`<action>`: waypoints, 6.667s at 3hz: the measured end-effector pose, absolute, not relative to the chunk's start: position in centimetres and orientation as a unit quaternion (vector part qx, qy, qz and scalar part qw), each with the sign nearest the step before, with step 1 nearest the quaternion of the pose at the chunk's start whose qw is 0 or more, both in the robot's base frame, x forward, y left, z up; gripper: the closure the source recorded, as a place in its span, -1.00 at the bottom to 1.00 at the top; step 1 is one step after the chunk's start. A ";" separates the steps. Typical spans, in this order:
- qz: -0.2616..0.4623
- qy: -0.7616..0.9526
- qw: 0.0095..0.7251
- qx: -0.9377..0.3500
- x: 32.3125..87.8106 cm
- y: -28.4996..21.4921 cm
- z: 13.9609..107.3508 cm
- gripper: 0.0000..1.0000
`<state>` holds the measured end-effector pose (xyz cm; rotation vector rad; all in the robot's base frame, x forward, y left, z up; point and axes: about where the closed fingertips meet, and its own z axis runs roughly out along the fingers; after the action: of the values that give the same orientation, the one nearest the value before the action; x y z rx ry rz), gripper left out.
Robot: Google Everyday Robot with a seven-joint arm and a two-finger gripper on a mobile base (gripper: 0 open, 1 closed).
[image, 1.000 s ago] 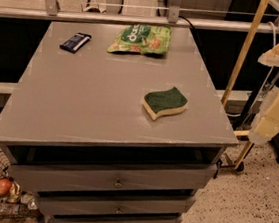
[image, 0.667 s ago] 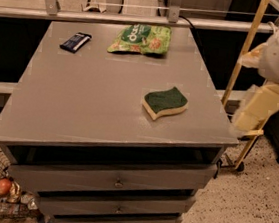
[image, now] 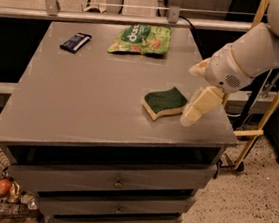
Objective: Move sponge near green rice chip bag
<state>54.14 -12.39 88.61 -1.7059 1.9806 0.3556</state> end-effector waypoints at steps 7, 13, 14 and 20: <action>0.134 0.714 0.295 -0.621 60.7 -11.1 87.5 1.00; -0.015 0.662 0.442 -0.605 77.8 -9.3 90.2 1.00; -0.013 0.661 0.441 -0.607 77.9 -9.0 89.9 0.65; -0.009 0.650 0.432 -0.625 78.0 -9.3 90.6 -1.00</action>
Offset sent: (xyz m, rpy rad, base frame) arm 0.0576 0.0255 -0.0755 -0.0368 0.0668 0.0116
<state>78.03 -9.31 90.60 -1.5576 1.6208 -0.0231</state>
